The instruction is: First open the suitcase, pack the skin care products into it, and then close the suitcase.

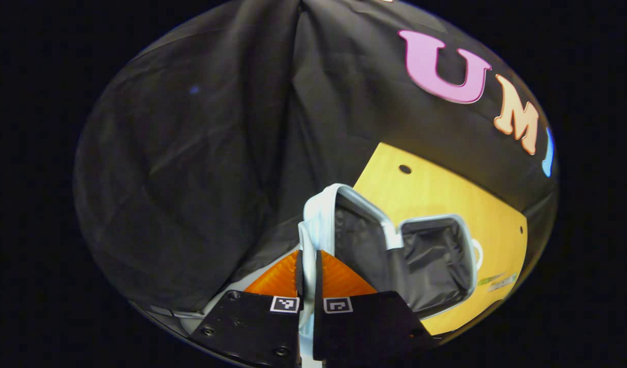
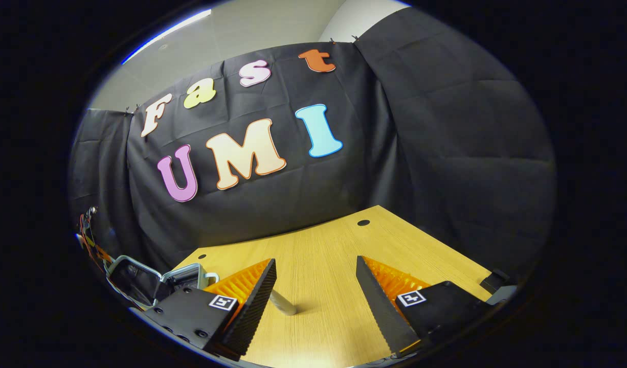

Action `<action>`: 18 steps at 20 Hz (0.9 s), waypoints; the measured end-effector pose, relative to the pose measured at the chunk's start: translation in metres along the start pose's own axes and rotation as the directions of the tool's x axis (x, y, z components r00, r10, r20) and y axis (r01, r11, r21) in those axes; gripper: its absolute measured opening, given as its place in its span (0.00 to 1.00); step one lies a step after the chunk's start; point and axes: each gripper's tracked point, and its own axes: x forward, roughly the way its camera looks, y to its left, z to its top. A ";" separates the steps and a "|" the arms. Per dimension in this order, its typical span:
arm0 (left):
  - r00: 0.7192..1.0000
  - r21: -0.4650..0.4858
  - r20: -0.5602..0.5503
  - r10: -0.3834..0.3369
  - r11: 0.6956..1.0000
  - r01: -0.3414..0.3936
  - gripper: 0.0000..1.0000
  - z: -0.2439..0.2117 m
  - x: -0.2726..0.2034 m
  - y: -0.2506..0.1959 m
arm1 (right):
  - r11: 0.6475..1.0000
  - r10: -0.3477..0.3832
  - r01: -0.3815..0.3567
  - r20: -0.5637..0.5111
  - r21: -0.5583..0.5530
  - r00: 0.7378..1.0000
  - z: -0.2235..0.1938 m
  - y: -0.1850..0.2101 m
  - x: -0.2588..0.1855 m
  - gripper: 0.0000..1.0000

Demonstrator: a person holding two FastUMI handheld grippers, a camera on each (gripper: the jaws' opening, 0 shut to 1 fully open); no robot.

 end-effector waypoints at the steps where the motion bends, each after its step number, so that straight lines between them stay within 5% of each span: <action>1: 1.000 -0.023 -0.021 0.016 1.000 -0.016 0.03 -0.015 0.010 0.007 | 1.000 -0.005 0.005 0.005 -0.005 1.000 0.001 -0.001 0.000 0.97; 5: 0.993 -0.177 -0.114 0.007 0.984 -0.027 0.03 -0.056 0.034 0.010 | 1.000 -0.015 0.015 -0.005 -0.022 1.000 -0.005 -0.006 0.000 0.97; 8: 0.988 -0.202 -0.152 0.024 0.978 -0.055 0.04 -0.059 0.033 0.012 | 0.999 -0.014 0.013 -0.022 -0.034 1.000 -0.011 -0.007 -0.002 0.97; 13: 0.979 -0.123 -0.183 0.092 0.986 -0.115 0.04 -0.059 0.028 0.017 | 0.999 -0.007 0.006 -0.034 -0.045 0.999 -0.013 -0.003 0.000 0.97; 16: 0.963 -0.001 -0.216 0.158 0.987 -0.162 0.14 -0.062 0.030 0.015 | 0.999 -0.003 0.002 -0.036 -0.037 0.999 -0.016 -0.001 0.005 0.97; 18: 0.960 0.082 -0.205 0.190 0.981 -0.176 0.31 -0.057 0.026 0.015 | 0.999 0.002 -0.004 -0.037 -0.040 0.999 -0.017 0.001 0.006 0.97</action>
